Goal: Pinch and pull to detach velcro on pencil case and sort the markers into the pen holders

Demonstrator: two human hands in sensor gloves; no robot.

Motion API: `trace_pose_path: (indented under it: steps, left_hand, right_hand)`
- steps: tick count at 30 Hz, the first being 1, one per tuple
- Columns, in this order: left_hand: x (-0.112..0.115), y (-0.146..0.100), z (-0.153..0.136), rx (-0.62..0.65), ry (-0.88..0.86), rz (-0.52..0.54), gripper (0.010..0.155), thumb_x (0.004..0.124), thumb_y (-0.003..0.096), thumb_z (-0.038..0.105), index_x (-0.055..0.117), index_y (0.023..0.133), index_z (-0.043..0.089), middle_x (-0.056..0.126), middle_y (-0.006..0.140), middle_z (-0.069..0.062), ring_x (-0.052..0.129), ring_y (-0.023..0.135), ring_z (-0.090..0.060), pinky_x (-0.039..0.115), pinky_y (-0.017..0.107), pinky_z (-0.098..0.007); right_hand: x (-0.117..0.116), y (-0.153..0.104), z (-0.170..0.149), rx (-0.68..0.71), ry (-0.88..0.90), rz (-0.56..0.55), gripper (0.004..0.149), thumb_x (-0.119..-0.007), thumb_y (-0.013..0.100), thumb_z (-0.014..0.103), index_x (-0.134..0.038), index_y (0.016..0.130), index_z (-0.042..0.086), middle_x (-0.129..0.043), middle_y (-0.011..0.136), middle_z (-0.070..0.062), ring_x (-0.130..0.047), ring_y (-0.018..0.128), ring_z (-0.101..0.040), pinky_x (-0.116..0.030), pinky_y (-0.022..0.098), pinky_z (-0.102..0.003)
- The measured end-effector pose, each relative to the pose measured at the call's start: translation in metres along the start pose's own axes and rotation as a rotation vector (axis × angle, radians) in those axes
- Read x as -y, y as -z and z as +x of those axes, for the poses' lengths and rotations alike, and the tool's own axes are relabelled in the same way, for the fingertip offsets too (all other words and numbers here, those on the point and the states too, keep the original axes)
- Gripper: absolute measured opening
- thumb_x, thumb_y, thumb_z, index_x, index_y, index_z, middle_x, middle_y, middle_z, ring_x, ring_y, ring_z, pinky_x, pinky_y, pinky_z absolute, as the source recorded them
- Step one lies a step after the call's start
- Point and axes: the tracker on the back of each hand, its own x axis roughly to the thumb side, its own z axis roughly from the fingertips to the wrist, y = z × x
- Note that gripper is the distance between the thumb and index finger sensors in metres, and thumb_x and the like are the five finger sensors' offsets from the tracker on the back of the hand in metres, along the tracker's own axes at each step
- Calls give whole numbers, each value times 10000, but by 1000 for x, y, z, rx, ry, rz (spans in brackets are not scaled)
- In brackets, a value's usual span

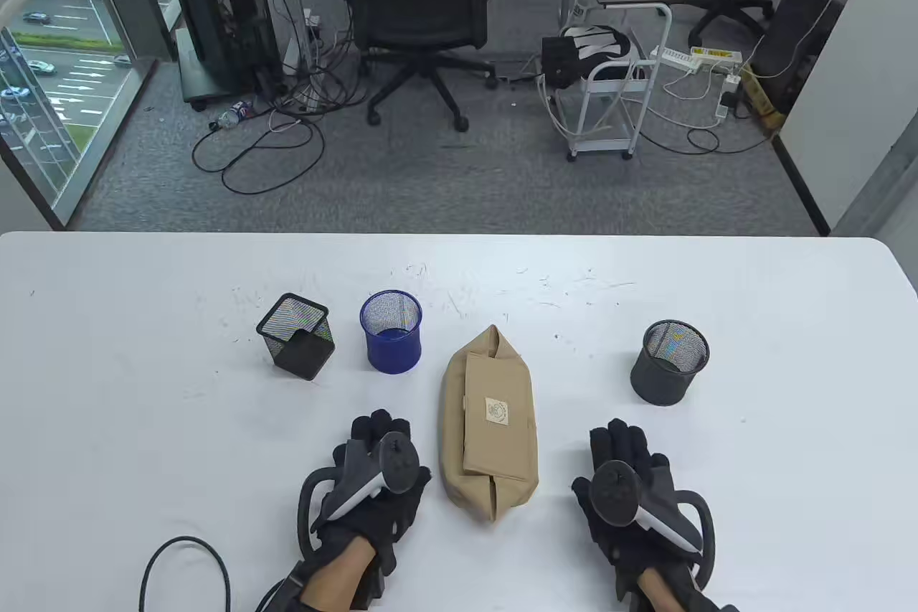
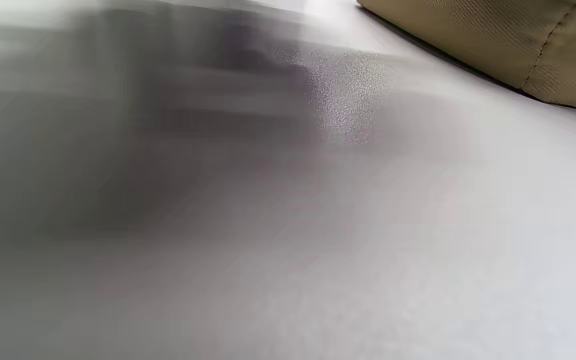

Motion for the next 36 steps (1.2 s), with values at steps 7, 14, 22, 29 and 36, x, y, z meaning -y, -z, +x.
trace_pose_path:
  steps: [7, 14, 22, 29, 36]
  left_hand:
    - [0, -1, 1, -4, 1, -3, 810, 403, 517, 577, 122, 1186, 216, 37, 1246, -78, 65, 1115, -372, 236, 781, -590]
    - [-3, -4, 0, -10, -11, 6, 809, 402, 519, 573, 125, 1188, 212, 43, 1248, -87, 75, 1116, -380, 242, 782, -588]
    - [-50, -4, 26, -24, -194, 131, 946, 440, 493, 726, 229, 1222, 160, 223, 1296, -184, 458, 1159, -500, 542, 768, -653]
    - [-49, 47, 64, -176, -293, -75, 1138, 699, 437, 804, 331, 1206, 51, 288, 1266, -302, 383, 1125, -588, 552, 756, -672]
    - [-41, 73, 82, -326, -269, -173, 1156, 844, 398, 698, 367, 1181, -5, 243, 1239, -352, 292, 1084, -650, 497, 754, -701]
  right_hand:
    - [1, -1, -2, -4, 9, 3, 739, -459, 536, 477, -147, 1112, 135, -91, 1170, -173, -127, 1050, -407, -238, 690, -620]
    - [1, 0, -3, -2, 19, -3, 739, -461, 537, 475, -151, 1113, 133, -96, 1171, -173, -130, 1050, -409, -239, 689, -621]
    - [2, 0, -4, -2, 23, -11, 737, -465, 536, 472, -161, 1113, 129, -104, 1170, -179, -139, 1048, -413, -244, 686, -623]
    - [2, -1, -9, -7, 37, -11, 736, -470, 535, 469, -171, 1113, 125, -116, 1169, -184, -149, 1047, -418, -250, 683, -625]
    - [3, 0, -11, -8, 52, 4, 735, -471, 536, 468, -175, 1114, 124, -119, 1171, -180, -153, 1048, -418, -252, 684, -624]
